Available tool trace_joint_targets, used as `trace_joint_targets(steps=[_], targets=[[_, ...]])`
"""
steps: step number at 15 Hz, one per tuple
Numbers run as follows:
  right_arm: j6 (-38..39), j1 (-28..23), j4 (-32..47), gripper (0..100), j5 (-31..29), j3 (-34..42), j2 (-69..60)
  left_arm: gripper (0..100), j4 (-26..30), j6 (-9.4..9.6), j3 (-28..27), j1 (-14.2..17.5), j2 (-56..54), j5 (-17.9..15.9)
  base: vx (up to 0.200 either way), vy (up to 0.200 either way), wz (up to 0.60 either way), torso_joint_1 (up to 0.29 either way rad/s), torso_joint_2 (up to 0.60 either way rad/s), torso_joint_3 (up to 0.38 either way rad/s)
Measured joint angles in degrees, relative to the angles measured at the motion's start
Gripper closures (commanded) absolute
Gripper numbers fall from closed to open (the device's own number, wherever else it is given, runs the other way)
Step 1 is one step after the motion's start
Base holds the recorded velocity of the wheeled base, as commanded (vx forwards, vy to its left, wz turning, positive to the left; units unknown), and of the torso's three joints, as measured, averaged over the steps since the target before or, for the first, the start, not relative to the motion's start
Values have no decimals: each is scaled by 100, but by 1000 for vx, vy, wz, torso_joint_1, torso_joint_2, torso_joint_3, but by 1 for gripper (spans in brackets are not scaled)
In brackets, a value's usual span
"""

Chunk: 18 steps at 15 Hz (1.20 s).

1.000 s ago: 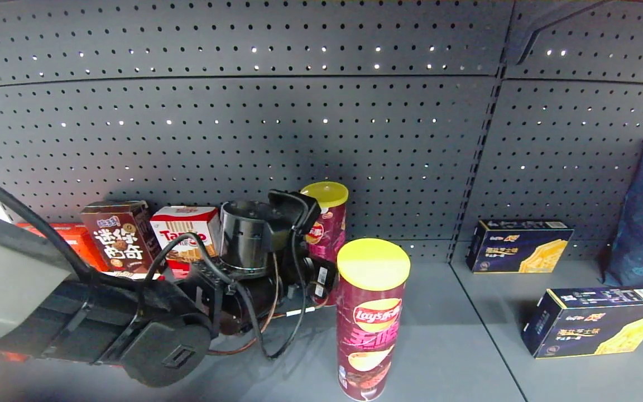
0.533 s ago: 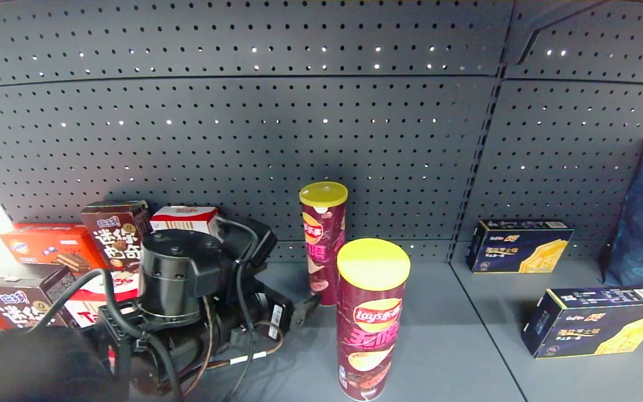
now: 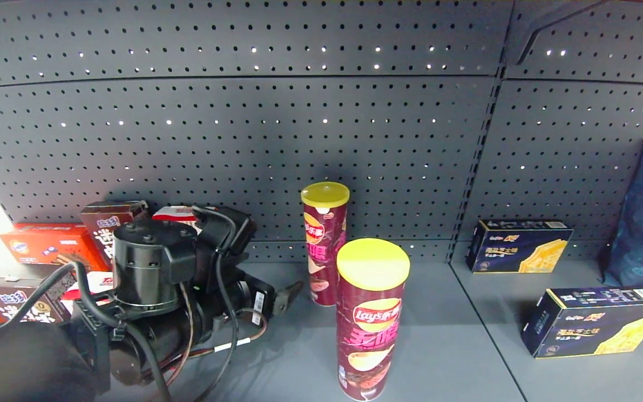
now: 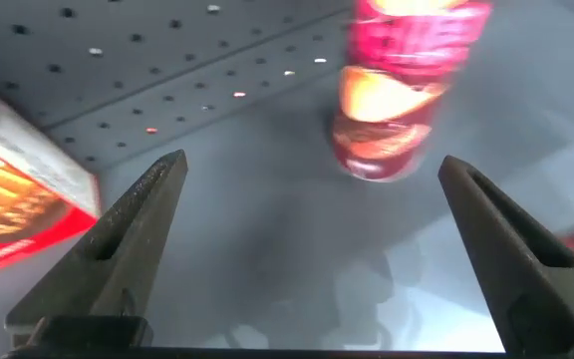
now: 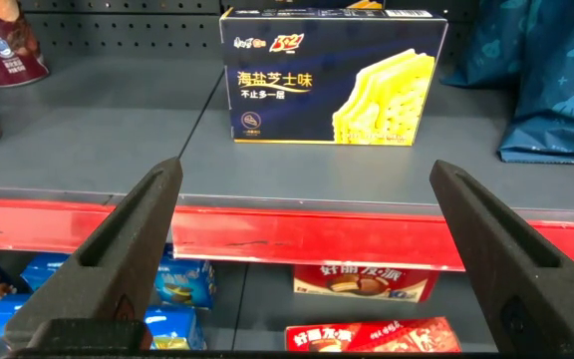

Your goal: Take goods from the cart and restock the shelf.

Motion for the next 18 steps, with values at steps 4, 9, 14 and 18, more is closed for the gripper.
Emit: trace_joint_targets(steps=[4, 9, 14, 18], targets=[[0, -5, 0, 0, 0, 0, 0, 0, 0, 80, -355, 105, 391, 79, 0, 0, 0, 0, 0, 0], [0, 1, 0, 0, 0, 0, 0, 0, -18, 227, -567, 165, 712, 95, 0, 0, 0, 0, 0, 0], [0, -5, 0, 0, 1, 0, 0, 0, -27, 236, -733, 258, 924, 152, 0, 0, 0, 0, 0, 0], [2, -5, 0, 0, 1, 0, 0, 0, -27, 236, -895, 396, 1064, 196, 0, 0, 0, 0, 0, 0]])
